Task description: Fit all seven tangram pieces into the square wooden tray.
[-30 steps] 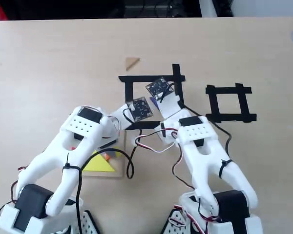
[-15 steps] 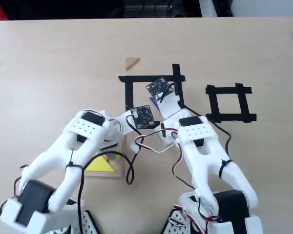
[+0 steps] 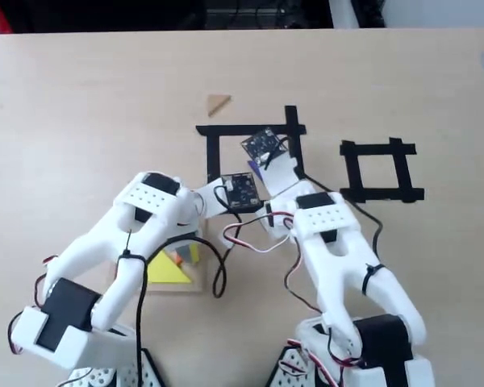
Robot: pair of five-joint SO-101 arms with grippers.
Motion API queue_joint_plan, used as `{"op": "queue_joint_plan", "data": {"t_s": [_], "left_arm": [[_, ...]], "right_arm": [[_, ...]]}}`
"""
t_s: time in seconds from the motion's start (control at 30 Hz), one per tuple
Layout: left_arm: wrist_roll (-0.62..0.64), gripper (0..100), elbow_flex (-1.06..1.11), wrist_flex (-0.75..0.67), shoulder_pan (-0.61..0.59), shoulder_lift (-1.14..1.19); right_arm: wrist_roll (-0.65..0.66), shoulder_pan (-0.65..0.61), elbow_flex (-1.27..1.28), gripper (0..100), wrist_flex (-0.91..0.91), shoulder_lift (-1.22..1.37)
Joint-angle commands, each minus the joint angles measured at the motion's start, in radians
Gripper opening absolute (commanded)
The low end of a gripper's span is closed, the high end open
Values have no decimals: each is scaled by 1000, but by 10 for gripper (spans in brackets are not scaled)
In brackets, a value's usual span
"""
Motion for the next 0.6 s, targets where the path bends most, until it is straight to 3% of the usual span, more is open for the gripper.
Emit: {"op": "queue_joint_plan", "data": {"t_s": [0.0, 0.3, 0.57], "left_arm": [[-37, 307, -59, 11, -16, 26], [-46, 304, -222, 152, -42, 155], [-46, 303, -259, 169, -4, 192]], "right_arm": [[9, 15, -45, 11, -9, 4], [11, 15, -47, 11, 6, 4], [11, 15, -47, 11, 5, 4]]}}
